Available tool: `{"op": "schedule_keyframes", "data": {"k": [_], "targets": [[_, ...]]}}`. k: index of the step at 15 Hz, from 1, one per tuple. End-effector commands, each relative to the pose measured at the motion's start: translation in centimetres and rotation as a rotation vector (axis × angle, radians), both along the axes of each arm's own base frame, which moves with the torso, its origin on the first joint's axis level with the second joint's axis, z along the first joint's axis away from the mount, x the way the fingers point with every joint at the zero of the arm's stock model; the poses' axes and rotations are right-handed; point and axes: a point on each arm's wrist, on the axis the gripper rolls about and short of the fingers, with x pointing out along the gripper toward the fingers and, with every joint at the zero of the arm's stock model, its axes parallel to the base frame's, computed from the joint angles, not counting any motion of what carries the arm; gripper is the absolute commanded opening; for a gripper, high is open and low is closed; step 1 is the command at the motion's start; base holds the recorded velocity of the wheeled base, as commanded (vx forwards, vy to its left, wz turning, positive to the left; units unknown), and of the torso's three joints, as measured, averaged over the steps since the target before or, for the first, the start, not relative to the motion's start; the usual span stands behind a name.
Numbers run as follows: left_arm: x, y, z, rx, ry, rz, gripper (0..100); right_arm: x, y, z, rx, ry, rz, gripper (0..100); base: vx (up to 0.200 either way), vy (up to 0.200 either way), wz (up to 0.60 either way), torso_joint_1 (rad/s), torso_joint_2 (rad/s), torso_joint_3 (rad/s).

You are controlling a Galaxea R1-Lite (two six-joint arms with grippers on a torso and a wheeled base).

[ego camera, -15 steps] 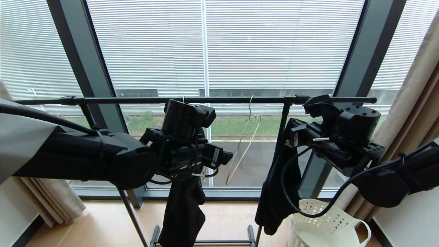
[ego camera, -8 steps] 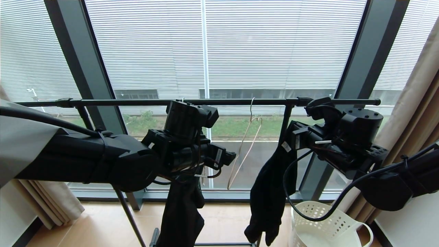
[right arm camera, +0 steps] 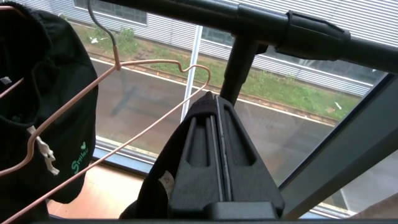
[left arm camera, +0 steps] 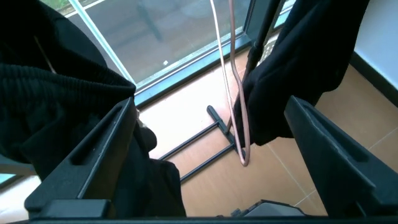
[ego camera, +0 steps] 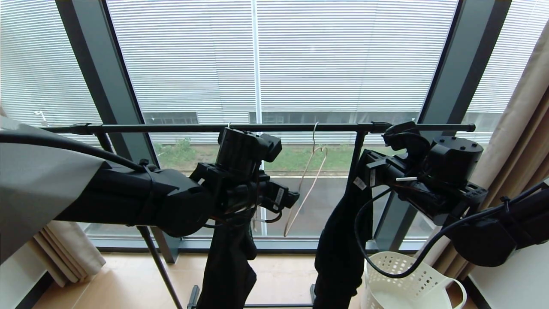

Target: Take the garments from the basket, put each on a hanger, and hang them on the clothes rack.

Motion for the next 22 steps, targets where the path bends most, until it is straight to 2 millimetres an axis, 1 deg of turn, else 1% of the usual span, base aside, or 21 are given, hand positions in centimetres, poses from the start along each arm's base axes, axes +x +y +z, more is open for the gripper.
{"op": "schedule_keyframes", "data": {"k": [1, 3, 4, 10, 13, 17, 21, 22], "targets": [[1.4, -1.2, -1.1, 0.004, 0.002, -0.004, 100, 0.0, 0.0, 0.0, -0.002, 0.000, 0.001, 0, 0.000, 0.000, 0.00, 0.000, 0.00, 0.000], [2.2, -1.9, -1.5, 0.000, -0.001, -0.003, 100, 0.0, 0.0, 0.0, -0.001, 0.001, 0.000, 0, 0.000, 0.000, 0.00, 0.000, 0.00, 0.000], [3.0, -2.4, -1.9, -0.009, -0.004, 0.002, 100, 0.0, 0.0, -0.1, -0.003, 0.003, 0.001, 0, 0.000, 0.000, 0.00, 0.000, 0.00, 0.000], [5.2, -4.2, -4.4, -0.003, 0.003, 0.002, 100, 0.2, 0.1, -0.5, -0.015, 0.010, 0.001, 0, 0.000, 0.000, 0.00, 0.000, 0.00, 0.000], [6.1, -4.7, -5.3, -0.004, 0.003, 0.008, 100, 0.2, 0.1, -0.5, -0.015, 0.010, 0.001, 0, 0.000, 0.000, 0.00, 0.000, 0.00, 0.000], [6.9, -5.1, -6.0, -0.007, 0.000, 0.009, 100, 0.2, 0.1, -0.5, -0.017, 0.010, 0.002, 0, 0.000, 0.000, 0.00, 0.000, 0.00, 0.000], [7.4, -5.2, -6.2, -0.011, -0.007, 0.017, 100, 0.2, 0.1, -0.6, -0.019, 0.012, 0.002, 0, 0.000, 0.000, 0.00, 0.000, 0.00, 0.000], [7.4, -5.2, -6.2, -0.011, -0.005, 0.017, 0, 0.2, 0.1, -0.8, -0.022, 0.015, 0.002, 0, 0.000, 0.000, 0.00, 0.000, 0.00, 0.000]]}}
